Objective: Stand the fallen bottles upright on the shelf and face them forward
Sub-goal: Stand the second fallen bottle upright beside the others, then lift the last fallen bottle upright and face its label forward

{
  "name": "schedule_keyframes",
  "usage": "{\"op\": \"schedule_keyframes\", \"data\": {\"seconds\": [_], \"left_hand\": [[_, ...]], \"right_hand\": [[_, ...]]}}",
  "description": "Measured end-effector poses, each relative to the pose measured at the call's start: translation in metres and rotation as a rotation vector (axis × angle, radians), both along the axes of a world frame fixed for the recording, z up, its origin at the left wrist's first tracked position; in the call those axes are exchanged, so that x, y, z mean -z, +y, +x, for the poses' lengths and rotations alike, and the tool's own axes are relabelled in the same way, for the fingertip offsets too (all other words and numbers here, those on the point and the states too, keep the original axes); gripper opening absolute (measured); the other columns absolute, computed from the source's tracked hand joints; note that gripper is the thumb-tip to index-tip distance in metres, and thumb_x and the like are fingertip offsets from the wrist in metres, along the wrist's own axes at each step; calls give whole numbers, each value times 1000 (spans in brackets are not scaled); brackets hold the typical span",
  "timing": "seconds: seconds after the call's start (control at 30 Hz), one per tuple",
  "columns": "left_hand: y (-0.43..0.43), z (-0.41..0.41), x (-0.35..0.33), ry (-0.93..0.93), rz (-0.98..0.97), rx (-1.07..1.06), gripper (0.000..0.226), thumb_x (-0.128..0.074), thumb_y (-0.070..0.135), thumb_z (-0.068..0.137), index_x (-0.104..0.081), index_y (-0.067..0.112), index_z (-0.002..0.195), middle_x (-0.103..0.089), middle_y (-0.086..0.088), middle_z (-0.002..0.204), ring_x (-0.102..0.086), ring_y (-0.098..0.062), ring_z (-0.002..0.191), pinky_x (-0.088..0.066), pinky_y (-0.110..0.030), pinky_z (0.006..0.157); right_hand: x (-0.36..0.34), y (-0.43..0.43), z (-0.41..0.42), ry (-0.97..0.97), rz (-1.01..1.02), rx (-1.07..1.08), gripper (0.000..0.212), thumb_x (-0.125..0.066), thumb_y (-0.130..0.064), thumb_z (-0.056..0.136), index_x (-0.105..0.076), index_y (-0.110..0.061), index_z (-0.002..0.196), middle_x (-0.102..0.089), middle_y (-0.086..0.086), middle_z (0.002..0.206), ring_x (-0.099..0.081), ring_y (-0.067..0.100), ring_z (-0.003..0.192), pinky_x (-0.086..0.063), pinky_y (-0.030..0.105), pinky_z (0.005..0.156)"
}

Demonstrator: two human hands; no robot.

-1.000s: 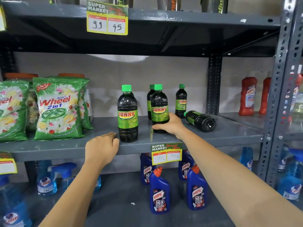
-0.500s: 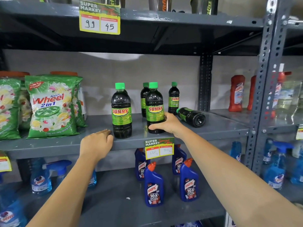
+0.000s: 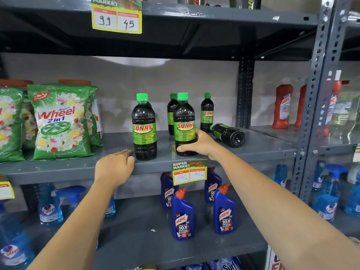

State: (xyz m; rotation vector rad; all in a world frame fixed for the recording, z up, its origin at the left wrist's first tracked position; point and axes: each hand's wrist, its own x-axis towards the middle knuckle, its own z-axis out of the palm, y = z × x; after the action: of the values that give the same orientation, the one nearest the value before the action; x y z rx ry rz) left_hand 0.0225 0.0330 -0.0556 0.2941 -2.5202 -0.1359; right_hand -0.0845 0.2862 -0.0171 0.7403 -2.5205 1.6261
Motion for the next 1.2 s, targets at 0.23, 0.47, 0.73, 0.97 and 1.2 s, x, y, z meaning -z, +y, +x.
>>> {"op": "schedule_keyframes", "data": {"seconds": [0.23, 0.47, 0.73, 0.97, 1.2], "left_hand": [[1, 1, 0, -10, 0, -16, 44, -32, 29, 95, -54, 26, 133, -50, 3, 143, -53, -28, 121, -45, -35, 86], [2, -2, 4, 31, -9, -55, 44, -32, 31, 94, -58, 26, 130, -58, -1, 135, -58, -30, 115, -45, -37, 80], [89, 19, 1, 758, 171, 37, 34, -47, 20, 78, -69, 10, 102, -71, -11, 98, -61, -33, 89, -45, -41, 74], [239, -30, 1, 316, -142, 437, 43, -46, 35, 84, -64, 10, 115, -68, -6, 114, -62, -25, 105, -47, -37, 89], [251, -67, 31, 99, -271, 230, 62, -19, 49, 94, -53, 10, 127, -60, -9, 129, -54, -26, 119, -43, -39, 98]], "right_hand": [[-7, 18, -2, 146, -136, 167, 113, -66, -74, 68, 3, -42, 151, -49, 5, 139, -51, 23, 124, -41, 46, 102], [-46, 92, -44, 402, 150, 713, 39, -57, -32, 87, -58, -15, 123, -57, 7, 121, -56, 25, 109, -46, 35, 84], [-36, 109, -63, 27, 390, 524, 70, -67, -59, 79, -54, -5, 121, -57, 14, 129, -56, 30, 108, -46, 33, 83], [-48, 106, -64, -61, 486, 455, 73, -73, -52, 77, -52, -6, 129, -56, 13, 131, -57, 28, 112, -49, 34, 89], [-48, 103, -61, -194, 413, 412, 87, -80, -49, 72, -43, -5, 137, -50, 15, 138, -53, 31, 121, -47, 38, 96]]}}
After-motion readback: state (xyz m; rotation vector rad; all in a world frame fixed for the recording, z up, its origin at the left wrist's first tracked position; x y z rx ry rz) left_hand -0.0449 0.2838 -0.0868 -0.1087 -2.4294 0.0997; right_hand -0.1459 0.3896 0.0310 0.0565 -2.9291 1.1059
